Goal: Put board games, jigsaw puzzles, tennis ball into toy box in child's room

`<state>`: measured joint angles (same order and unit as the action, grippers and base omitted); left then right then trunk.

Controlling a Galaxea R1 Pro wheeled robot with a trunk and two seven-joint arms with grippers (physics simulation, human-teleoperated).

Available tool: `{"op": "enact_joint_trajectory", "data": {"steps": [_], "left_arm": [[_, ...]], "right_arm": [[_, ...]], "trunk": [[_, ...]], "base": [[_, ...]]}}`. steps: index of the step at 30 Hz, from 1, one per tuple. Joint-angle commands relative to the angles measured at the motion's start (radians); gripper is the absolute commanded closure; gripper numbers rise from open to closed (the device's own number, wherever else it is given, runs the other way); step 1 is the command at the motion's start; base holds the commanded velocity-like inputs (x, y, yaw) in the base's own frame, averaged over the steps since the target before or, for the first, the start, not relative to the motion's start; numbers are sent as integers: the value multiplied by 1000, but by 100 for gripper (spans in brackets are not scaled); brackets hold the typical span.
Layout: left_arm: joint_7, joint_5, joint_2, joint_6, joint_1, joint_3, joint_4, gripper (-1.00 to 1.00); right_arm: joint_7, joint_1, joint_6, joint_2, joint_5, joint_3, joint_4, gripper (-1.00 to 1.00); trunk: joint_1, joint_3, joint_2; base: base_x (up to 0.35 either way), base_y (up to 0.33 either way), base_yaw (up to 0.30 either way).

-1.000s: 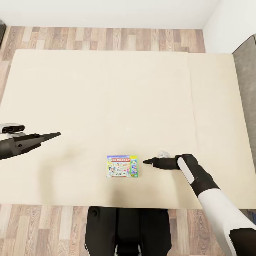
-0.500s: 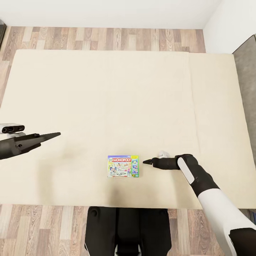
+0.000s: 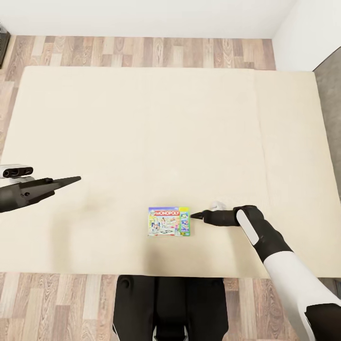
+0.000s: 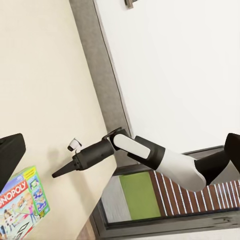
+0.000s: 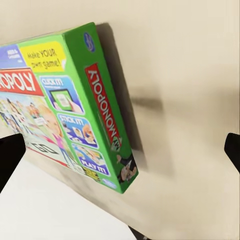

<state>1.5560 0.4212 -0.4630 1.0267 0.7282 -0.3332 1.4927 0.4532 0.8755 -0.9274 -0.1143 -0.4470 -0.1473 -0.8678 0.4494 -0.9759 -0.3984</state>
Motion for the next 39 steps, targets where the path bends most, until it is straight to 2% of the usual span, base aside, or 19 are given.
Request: {"op": "enact_joint_trajectory", "data": {"steps": [1, 39], "left_arm": [[4, -1, 0, 11, 0, 0, 0, -100], [4, 0, 0, 10, 0, -4, 0, -100]], "right_arm": [[6, 0, -2, -1, 5, -2, -1, -100], [6, 0, -2, -2, 5, -2, 0, -100]], "trunk": [[1, -1, -2], [1, -1, -2]], "base": [[0, 149, 0], [0, 150, 0]]}}
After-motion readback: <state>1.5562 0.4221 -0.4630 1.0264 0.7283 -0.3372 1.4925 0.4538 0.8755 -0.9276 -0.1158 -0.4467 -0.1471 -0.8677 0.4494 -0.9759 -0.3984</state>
